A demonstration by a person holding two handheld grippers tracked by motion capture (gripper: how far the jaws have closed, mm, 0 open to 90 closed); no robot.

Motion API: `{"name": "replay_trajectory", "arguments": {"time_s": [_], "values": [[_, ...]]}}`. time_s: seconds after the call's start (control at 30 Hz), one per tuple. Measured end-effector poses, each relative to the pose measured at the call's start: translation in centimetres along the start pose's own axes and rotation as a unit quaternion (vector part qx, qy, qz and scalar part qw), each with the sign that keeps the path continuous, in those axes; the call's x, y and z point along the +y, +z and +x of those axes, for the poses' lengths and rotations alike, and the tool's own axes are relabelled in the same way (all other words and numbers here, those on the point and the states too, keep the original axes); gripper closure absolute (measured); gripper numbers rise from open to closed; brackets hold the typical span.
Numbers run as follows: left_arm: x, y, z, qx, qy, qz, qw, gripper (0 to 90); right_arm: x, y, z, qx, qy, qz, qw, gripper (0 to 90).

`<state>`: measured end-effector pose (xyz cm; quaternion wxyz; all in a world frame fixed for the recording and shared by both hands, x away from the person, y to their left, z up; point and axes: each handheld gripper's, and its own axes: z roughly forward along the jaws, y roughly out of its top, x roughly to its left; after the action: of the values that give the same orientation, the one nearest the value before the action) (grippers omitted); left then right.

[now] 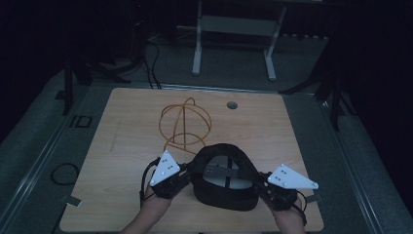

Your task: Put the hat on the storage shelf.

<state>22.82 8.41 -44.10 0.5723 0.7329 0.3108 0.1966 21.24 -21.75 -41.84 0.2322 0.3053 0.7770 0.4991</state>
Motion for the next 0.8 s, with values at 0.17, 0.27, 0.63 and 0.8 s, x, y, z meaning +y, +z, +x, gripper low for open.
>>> {"name": "replay_trajectory", "arguments": {"time_s": [0.17, 0.27, 0.63, 0.8], "values": [[0.6, 0.1, -0.5, 0.000, 0.010, -0.004, 0.9999, 88.0, -0.7, -0.3, -0.3, 0.014, 0.014, -0.002, 0.9998, 80.1], [1.2, 0.1, -0.7, 0.000, 0.016, -0.011, 0.9998, 88.0, -0.8, -1.2, -0.5, 0.036, 0.025, -0.010, 0.9990, 65.9], [2.6, 0.0, -1.8, -0.001, 0.039, -0.023, 0.9990, 87.9, -2.6, -2.8, 0.3, 0.075, 0.023, 0.027, 0.9966, 45.1], [2.9, -0.2, -2.1, -0.004, 0.046, -0.024, 0.9987, 87.9, -3.4, -3.1, 0.7, 0.098, 0.022, 0.048, 0.9938, 39.0]]}}
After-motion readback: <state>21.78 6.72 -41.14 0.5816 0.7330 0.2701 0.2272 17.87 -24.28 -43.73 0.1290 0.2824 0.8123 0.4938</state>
